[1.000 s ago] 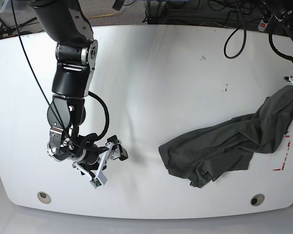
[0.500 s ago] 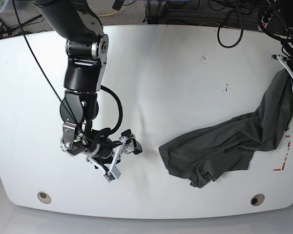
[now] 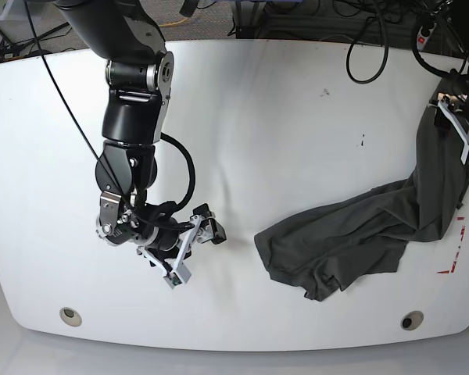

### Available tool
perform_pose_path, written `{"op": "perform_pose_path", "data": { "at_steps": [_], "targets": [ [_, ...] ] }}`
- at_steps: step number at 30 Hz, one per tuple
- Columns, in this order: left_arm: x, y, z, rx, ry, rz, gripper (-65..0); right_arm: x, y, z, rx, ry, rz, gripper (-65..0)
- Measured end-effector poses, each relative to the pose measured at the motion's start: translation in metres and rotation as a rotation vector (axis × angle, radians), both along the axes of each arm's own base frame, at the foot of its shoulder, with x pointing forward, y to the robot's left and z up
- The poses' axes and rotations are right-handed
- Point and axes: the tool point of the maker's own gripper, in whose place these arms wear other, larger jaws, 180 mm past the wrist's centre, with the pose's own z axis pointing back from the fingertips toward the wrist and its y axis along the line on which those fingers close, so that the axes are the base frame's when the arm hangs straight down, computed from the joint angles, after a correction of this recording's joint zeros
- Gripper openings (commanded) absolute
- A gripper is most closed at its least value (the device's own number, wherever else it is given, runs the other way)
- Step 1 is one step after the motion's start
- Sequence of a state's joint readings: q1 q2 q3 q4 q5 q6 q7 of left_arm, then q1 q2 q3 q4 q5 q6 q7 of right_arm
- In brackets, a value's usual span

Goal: Fold the T-shirt properly
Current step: 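Release the shirt and move the right gripper back over the table, then grasp the bunched shirt with both grippers and pull it apart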

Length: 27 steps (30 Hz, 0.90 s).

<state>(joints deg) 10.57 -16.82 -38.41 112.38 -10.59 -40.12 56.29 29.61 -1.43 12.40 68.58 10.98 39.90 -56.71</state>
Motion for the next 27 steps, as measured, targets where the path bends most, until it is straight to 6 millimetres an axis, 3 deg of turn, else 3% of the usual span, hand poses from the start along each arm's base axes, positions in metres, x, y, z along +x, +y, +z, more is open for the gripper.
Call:
{"op": "perform_pose_path", "data": {
  "at_steps": [2, 5, 8, 12, 16, 19, 27],
  "targets": [
    [0.019, -0.01, 0.006, 0.021, -0.016, -0.034, -19.9, -0.001, -0.001, -0.001, -0.005, 0.004, 0.0, -14.0],
    [0.056, -0.047, 0.008, -0.002, -0.047, -0.133, -19.7, -0.003, 0.0, -0.003, 0.0, 0.009, 0.0, -14.0],
    [0.082, -0.071, 0.004, -0.049, -0.05, -0.19, -19.7, -0.005, -0.002, -0.006, -0.002, 0.018, 0.0, -14.0],
    [0.111, -0.078, -0.021, -0.093, 0.021, -0.172, -19.7, -0.007, -0.007, -0.01, -0.016, 0.028, -0.008, -14.0],
    [0.138, -0.098, -0.041, -0.186, 0.042, -0.149, -19.7, -0.01, -0.002, -0.009, 0.004, 0.019, -0.006, -14.0],
    [0.148, -0.117, -0.057, -0.253, 0.043, -0.171, -19.7, -0.013, -0.011, -0.002, -0.018, -0.02, -0.015, -14.0],
    [0.151, -0.136, -0.1, -0.323, 0.123, -0.173, -19.7, -0.017, -0.019, 0.002, -0.059, -0.027, -0.027, -14.0]
  ]
}}
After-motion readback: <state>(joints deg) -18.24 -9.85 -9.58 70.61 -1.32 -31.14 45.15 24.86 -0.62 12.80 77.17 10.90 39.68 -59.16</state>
